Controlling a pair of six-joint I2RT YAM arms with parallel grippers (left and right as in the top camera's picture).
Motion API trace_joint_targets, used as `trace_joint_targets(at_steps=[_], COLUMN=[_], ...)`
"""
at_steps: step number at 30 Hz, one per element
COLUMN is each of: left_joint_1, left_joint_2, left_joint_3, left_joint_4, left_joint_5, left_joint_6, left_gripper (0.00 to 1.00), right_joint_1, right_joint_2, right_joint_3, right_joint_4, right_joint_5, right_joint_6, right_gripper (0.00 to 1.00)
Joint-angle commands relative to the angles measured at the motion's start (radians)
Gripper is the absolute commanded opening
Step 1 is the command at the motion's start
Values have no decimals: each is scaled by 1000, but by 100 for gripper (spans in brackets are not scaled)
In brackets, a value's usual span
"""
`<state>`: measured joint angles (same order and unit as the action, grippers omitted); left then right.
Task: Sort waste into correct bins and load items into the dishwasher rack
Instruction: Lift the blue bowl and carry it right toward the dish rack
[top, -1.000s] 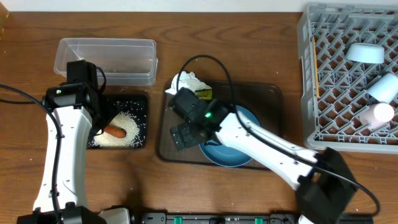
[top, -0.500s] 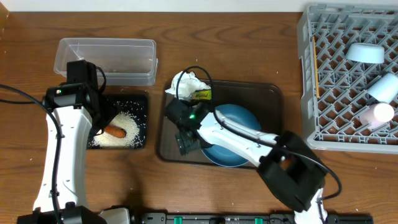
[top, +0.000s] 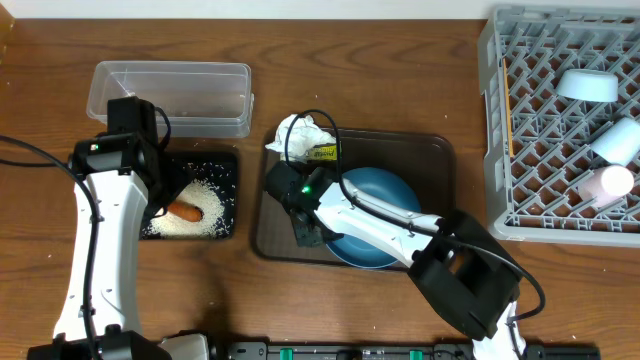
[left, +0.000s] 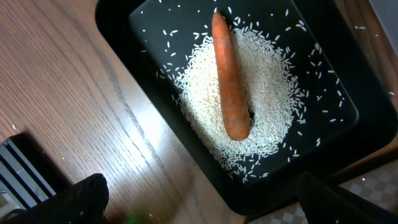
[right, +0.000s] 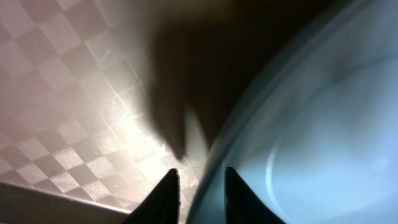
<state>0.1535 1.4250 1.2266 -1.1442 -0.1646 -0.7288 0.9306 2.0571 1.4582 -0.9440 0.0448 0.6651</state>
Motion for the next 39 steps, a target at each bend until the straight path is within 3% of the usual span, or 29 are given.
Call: trace_joint_targets(at_steps=[1,6,16,21,28,39], left_joint_1=[3,3,3,3,3,3], left_joint_2=[0,0,0,0,0,0], left_joint_3=[13,13,13,13,13,13], left_joint_4=[-3,-3,-3,-3,-3,-3], left_joint_5=[-20,-20,-20,-20,-20,-20], left_joint_6=[-5,-5,-5,-5,-5,-6], left_gripper=[99,99,99,99,99,99], right_joint_1=[3,-16,-49,-117,-326,-847], right_joint_2=[0,0,-6,-69,-249,-423], right_joint_3=[43,122,280,390,438,438], right_joint_4=[-27,-107,-238,-284,-283,-282], right_joint_5=[11,11,-55,-153,-285,-561], right_joint_6=[4,4,-4,-102,-235,-528], right_gripper=[19,1,1,1,1,1])
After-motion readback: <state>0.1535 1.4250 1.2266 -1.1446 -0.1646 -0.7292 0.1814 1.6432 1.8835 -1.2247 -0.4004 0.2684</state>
